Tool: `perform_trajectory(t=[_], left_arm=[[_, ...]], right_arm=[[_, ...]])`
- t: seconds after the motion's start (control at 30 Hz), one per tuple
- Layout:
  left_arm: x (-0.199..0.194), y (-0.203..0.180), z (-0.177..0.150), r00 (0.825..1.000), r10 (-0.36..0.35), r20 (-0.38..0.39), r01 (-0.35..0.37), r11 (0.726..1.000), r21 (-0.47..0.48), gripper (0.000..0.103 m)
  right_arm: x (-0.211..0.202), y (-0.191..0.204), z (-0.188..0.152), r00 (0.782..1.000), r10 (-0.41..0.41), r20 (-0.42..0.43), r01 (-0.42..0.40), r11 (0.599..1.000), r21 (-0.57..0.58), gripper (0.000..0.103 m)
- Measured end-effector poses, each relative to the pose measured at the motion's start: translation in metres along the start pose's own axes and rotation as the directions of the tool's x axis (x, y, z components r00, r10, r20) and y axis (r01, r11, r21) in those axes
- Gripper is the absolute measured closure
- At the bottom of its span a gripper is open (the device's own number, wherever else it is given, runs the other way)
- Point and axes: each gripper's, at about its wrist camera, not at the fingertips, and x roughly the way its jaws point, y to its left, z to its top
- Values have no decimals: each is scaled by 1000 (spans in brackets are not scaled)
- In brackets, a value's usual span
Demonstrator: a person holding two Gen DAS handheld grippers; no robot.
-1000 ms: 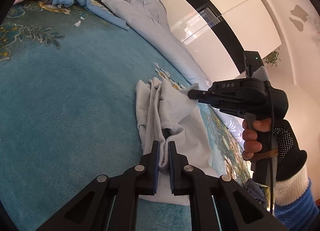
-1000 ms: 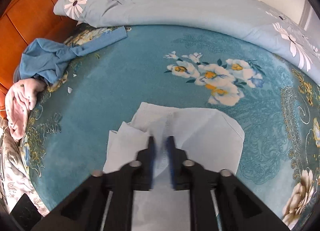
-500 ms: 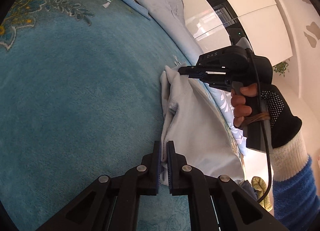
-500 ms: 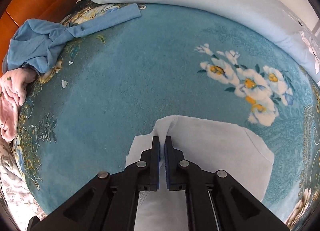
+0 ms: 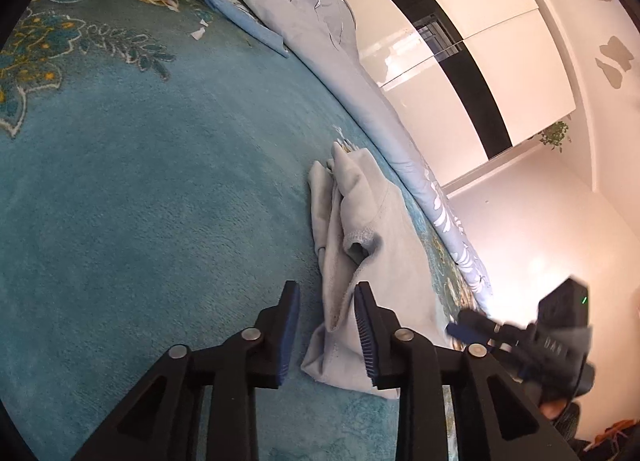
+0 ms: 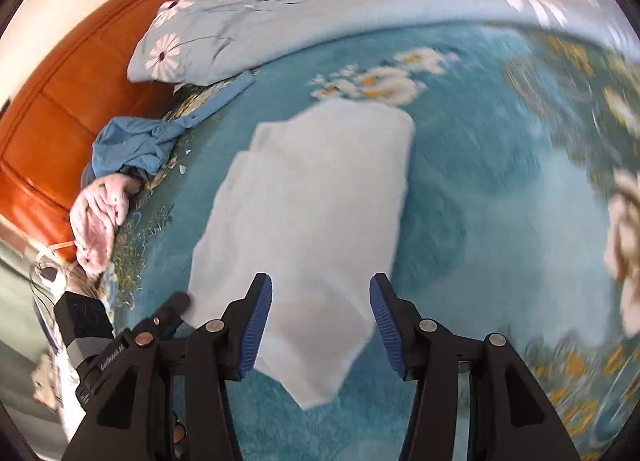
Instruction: Fold clothes
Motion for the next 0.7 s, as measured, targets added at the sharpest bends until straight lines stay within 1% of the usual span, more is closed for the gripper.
perform_trajectory(t=[0.03, 0.1, 0.17, 0.23, 0.27, 0.3, 0.33, 0.37, 0.43, 0.5, 0.6, 0.67, 0.7], left_arm=[[6, 2, 0, 999, -24, -23, 24, 1000, -17, 61], [11, -1, -3, 999, -9, -44, 9, 1000, -7, 62], [13, -3, -6, 999, 9, -54, -9, 1000, 0, 65], [9, -5, -9, 999, 16, -49, -16, 1000, -11, 84], [7, -6, -11, 999, 19, -47, -20, 1000, -17, 98], [4, -8, -13, 999, 23, -43, -24, 1000, -20, 98], [2, -12, -15, 999, 21, -42, -22, 1000, -16, 98], [-1, -17, -17, 999, 13, -43, -13, 1000, -6, 98], [-3, -30, -24, 998, -28, -63, 28, 1000, 9, 98], [-3, -36, -30, 992, -67, -111, 69, 998, 12, 98], [13, -61, -44, 982, -58, -178, 71, 995, 72, 98], [21, -76, -51, 974, -39, -223, 68, 990, 124, 94], [15, -82, -51, 971, -38, -236, 76, 985, 152, 94]], right_arm=[[2, -12, -8, 999, 44, -8, -44, 997, 59, 50], [8, -25, -18, 993, 113, -12, -111, 984, 137, 50], [13, -24, -25, 989, 147, -6, -144, 978, 151, 50], [18, -23, -31, 981, 196, -3, -192, 967, 169, 51], [21, -23, -34, 976, 216, -2, -212, 959, 187, 59], [23, -23, -36, 973, 230, -4, -224, 954, 200, 83], [24, -24, -37, 971, 239, -9, -232, 951, 206, 90], [22, -25, -35, 968, 252, -7, -245, 947, 207, 92], [9, -29, -29, 961, 277, 6, -274, 944, 182, 94], [-11, -34, -20, 961, 275, 25, -276, 952, 133, 94], [-41, -45, -8, 968, 251, 27, -252, 966, 62, 94], [-49, -52, -4, 978, 208, 8, -208, 978, 30, 94], [-51, -57, -2, 981, 194, -2, -194, 981, 23, 94]])
